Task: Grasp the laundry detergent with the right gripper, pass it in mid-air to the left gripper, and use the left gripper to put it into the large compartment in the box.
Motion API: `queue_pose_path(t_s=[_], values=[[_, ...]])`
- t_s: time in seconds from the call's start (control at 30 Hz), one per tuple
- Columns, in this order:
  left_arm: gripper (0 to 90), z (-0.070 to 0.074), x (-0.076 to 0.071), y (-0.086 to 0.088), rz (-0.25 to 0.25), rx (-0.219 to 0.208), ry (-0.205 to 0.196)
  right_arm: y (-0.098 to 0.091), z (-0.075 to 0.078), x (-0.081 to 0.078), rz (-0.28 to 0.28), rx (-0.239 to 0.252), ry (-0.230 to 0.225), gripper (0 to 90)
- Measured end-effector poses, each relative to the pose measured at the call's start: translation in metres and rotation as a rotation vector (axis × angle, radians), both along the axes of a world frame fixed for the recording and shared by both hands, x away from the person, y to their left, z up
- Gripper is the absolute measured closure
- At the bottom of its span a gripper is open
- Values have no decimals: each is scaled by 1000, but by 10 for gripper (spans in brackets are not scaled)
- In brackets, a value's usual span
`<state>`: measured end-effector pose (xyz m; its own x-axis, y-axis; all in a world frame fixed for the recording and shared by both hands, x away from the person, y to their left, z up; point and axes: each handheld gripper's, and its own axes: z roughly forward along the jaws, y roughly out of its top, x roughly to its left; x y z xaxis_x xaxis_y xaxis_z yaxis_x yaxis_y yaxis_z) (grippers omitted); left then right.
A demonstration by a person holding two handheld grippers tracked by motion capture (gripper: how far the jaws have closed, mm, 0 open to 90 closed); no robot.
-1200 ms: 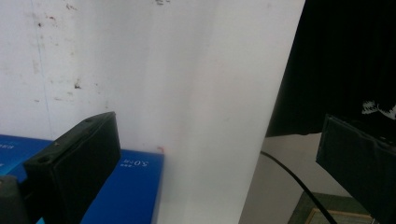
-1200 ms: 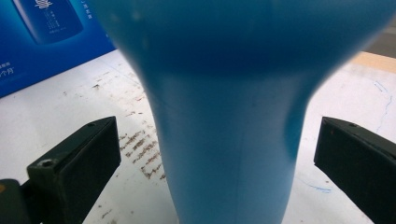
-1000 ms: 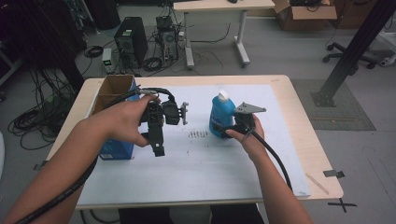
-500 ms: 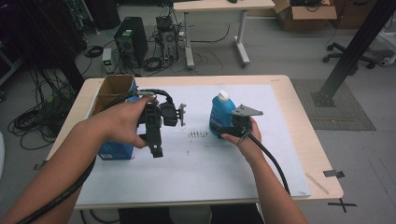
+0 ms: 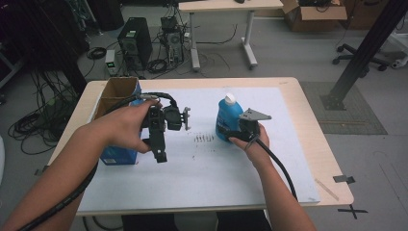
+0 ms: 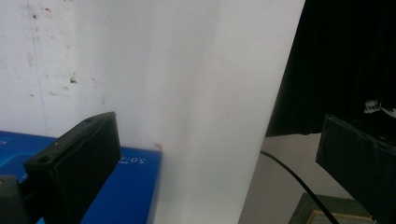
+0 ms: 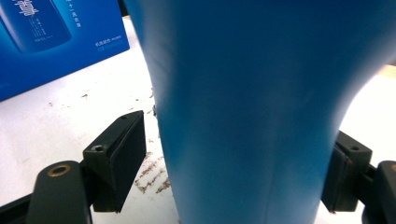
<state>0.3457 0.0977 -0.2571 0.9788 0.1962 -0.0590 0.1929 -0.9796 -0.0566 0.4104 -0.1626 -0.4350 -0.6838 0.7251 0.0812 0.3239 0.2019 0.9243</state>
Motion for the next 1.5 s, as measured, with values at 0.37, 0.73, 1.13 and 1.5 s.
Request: queue_pose_path(t_s=[0.37,0.73,1.13,1.5], values=[[4,0,0,-1,-4,0,-2,0,-1,1,9,-16,-6,282],[4,0,0,-3,-8,-2,-6,0,-4,3,2,-27,-1,355],[3,0,1,-3,-8,-5,-7,-1,-6,4,18,-38,-22,437],[2,1,0,-3,-12,-2,-8,0,-4,2,36,-40,-27,455]])
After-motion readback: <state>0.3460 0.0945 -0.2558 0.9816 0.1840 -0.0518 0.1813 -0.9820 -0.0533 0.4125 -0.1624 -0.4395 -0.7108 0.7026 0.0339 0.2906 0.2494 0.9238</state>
